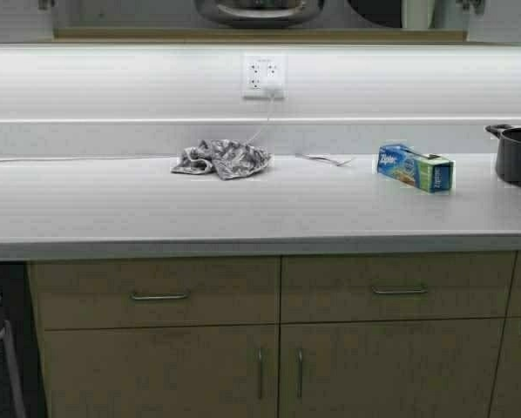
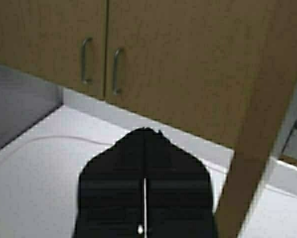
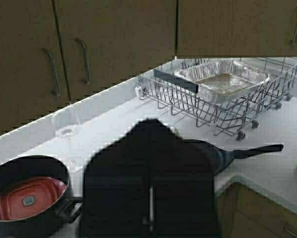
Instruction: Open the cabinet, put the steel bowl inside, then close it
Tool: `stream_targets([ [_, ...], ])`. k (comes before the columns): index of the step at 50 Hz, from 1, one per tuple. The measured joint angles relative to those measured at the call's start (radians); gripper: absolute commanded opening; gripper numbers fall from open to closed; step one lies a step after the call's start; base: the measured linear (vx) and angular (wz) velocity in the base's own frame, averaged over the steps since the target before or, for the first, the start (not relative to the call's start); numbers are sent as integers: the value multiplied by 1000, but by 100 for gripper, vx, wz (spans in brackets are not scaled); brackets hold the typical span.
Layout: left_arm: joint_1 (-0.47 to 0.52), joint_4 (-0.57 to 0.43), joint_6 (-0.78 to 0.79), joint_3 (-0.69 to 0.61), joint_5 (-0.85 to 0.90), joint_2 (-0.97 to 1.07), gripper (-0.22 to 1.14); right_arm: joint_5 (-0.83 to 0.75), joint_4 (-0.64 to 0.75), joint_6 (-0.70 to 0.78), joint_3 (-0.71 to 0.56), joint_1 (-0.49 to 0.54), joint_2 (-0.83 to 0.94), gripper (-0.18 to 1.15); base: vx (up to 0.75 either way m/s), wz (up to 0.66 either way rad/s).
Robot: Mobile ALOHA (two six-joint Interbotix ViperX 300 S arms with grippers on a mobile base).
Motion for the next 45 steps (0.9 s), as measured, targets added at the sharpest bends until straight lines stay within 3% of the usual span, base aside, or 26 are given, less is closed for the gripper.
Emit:
stream_targets([
  [12,-12,-17,3,-64,21,115,5,3,-2,-3,-91,81,109,7,0,0],
  [27,-98,-21,14,-64,63,133,5,67,-15,-48,-204,172,178,7,0,0],
  [35,-152,-21,12,-54,71,114,5,101,-17,-97,-201,213,167,7,0,0],
  [45,-244,-20,11,5,71,28,5,127,-18,-140,-91,337,40,7,0,0],
])
